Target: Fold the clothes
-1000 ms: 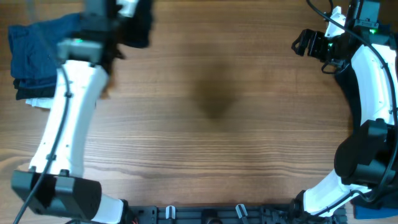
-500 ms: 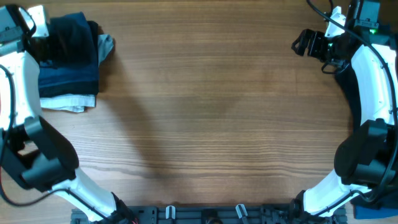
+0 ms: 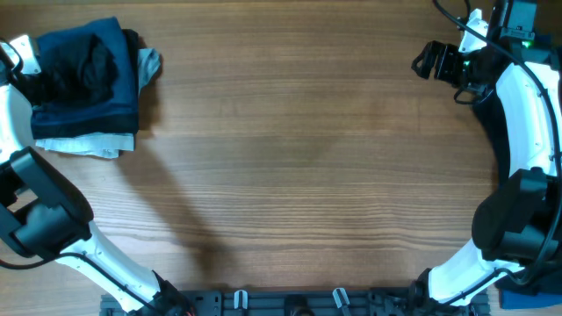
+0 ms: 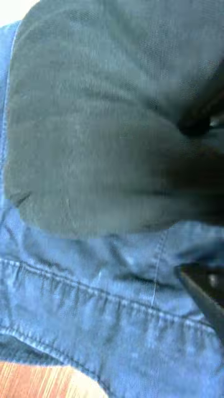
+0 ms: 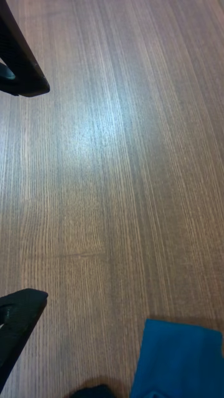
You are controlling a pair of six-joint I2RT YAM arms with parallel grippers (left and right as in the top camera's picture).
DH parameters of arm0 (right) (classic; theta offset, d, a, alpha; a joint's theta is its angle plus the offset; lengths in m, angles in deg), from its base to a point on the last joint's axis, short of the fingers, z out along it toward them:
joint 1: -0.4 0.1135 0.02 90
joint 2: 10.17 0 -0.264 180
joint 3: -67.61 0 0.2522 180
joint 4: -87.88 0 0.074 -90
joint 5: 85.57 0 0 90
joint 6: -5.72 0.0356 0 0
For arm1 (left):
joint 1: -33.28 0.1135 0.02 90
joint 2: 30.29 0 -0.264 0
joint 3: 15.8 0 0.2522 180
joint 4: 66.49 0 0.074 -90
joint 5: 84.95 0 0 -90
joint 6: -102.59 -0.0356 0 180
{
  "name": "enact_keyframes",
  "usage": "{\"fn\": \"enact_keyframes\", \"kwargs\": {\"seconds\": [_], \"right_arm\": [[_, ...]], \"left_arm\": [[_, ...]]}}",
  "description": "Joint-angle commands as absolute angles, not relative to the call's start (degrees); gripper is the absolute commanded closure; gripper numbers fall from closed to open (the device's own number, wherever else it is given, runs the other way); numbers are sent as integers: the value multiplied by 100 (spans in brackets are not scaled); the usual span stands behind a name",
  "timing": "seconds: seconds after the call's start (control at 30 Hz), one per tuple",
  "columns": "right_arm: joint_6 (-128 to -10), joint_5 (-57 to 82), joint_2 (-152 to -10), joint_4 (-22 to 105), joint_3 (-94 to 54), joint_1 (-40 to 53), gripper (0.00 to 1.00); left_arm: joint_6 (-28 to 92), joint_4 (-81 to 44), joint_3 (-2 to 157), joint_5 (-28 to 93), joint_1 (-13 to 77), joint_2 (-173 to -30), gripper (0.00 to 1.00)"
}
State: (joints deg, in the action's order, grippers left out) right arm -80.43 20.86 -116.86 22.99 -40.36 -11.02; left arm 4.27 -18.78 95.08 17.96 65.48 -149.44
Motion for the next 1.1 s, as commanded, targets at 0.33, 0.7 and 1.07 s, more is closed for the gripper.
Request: {"fn": "enact_keyframes", "kwargs": {"seconds": [0.33, 0.7, 1.07], "right_arm": [[-7964, 2053, -11721, 2314, -4003, -1093, 0], [-7966, 2051, -11721, 2314, -4003, -1093, 0], [-7966, 2051, -11721, 2314, -4003, -1093, 0]], "left_arm": [[2388, -1779, 9537, 2672, 6542, -13598, 34], [2311, -1279, 9535, 3966, 5851, -15410, 96], [2339, -1762, 9596, 3787, 6199, -13865, 89]]}}
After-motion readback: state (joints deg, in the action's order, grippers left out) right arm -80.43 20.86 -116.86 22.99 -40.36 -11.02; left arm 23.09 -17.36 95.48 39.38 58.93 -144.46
